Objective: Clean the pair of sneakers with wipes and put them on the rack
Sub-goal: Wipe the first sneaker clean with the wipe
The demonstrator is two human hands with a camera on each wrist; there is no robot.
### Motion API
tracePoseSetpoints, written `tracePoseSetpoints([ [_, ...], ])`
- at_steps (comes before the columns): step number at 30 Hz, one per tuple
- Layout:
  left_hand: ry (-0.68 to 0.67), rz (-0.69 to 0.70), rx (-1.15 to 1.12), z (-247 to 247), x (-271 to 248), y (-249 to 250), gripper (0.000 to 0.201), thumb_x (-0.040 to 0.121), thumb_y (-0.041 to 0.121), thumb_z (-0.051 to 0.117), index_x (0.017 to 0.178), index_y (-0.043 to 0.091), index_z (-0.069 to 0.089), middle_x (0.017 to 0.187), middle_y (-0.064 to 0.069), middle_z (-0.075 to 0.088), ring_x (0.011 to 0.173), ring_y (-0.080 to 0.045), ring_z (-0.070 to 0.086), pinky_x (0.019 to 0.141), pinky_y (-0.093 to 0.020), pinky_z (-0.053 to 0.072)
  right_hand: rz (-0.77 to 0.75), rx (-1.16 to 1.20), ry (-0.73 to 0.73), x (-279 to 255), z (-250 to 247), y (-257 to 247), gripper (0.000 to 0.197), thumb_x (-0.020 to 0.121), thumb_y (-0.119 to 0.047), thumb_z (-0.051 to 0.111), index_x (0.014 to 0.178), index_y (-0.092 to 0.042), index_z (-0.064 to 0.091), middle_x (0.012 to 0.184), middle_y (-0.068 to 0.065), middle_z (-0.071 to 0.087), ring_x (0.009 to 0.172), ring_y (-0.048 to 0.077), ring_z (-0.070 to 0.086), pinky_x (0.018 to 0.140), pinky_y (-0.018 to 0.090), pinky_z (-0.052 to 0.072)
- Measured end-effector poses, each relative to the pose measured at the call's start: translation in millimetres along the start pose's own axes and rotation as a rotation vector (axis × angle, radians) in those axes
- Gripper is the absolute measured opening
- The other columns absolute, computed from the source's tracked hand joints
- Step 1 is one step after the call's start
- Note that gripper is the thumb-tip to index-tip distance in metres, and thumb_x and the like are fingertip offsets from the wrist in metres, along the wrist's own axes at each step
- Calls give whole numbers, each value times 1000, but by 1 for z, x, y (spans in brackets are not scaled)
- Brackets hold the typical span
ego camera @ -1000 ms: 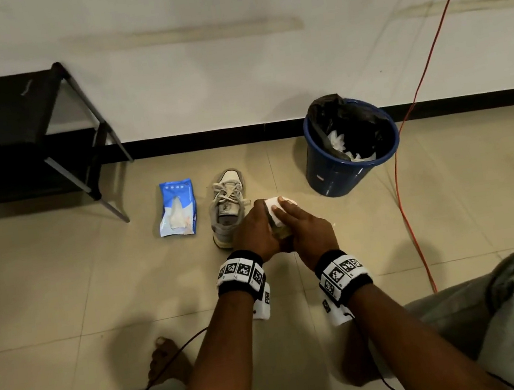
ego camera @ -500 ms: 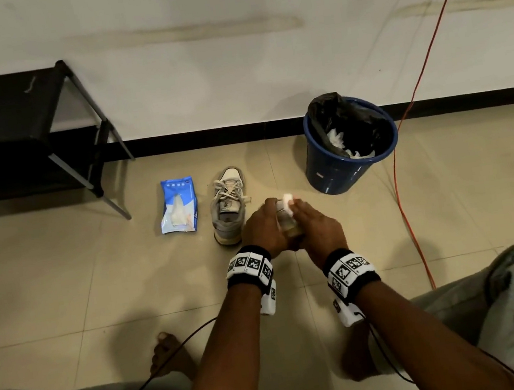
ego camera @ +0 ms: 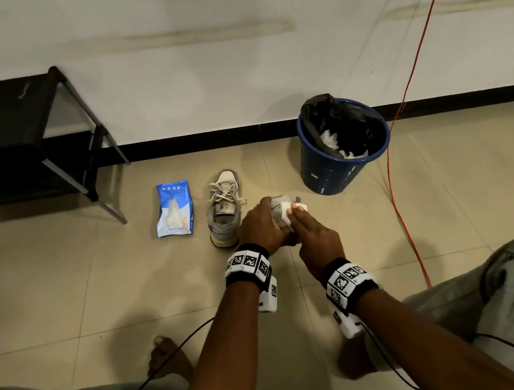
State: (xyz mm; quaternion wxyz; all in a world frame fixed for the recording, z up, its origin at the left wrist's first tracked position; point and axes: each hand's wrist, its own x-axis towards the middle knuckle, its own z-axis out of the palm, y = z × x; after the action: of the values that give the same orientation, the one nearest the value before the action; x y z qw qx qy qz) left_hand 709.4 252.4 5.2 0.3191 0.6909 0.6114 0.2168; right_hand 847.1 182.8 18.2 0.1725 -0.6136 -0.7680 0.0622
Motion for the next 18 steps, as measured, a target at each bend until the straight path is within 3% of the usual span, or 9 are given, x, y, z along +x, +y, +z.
tracePoseSetpoints([
  [2,-2,13,6,2,1,-2,91,58,44,89,134,18,47,122,-6,65,111,-27,62,93,-40,53,-99,-85,-12,-5,3,2,60,68,7,61,127,-5,60,132,17,58,114,36,61,77,45,57],
  [5,-35,-8,-13,0,1,-2,129,48,52,93,152,11,28,139,-10,55,127,-27,52,105,-40,45,56,-23,43,-3,-1,8,63,69,10,63,129,-9,59,135,14,56,114,34,61,77,47,59],
  [8,-29,-20,-23,3,5,-2,124,60,43,90,156,10,18,139,-14,54,130,-30,50,107,-39,41,-103,-68,10,-5,4,2,62,69,8,60,130,-6,58,133,16,57,114,35,61,76,44,58],
  [11,-50,-32,-53,2,3,0,136,54,47,93,157,8,13,144,-12,49,133,-29,46,107,-37,38,60,41,64,-3,4,2,76,62,15,68,131,-12,58,136,11,55,114,32,61,78,42,59],
  [15,-48,-56,-35,1,7,-1,140,50,60,90,156,5,15,143,-13,50,132,-30,47,107,-38,40,157,120,144,-13,12,4,80,62,21,65,132,-15,57,138,7,54,118,30,59,85,44,57],
  [18,-35,-58,-29,-3,12,-3,138,51,62,88,154,2,19,140,-14,53,130,-30,50,106,-39,44,51,80,133,-12,10,2,76,62,20,64,130,-11,59,137,10,55,116,32,60,83,43,57],
])
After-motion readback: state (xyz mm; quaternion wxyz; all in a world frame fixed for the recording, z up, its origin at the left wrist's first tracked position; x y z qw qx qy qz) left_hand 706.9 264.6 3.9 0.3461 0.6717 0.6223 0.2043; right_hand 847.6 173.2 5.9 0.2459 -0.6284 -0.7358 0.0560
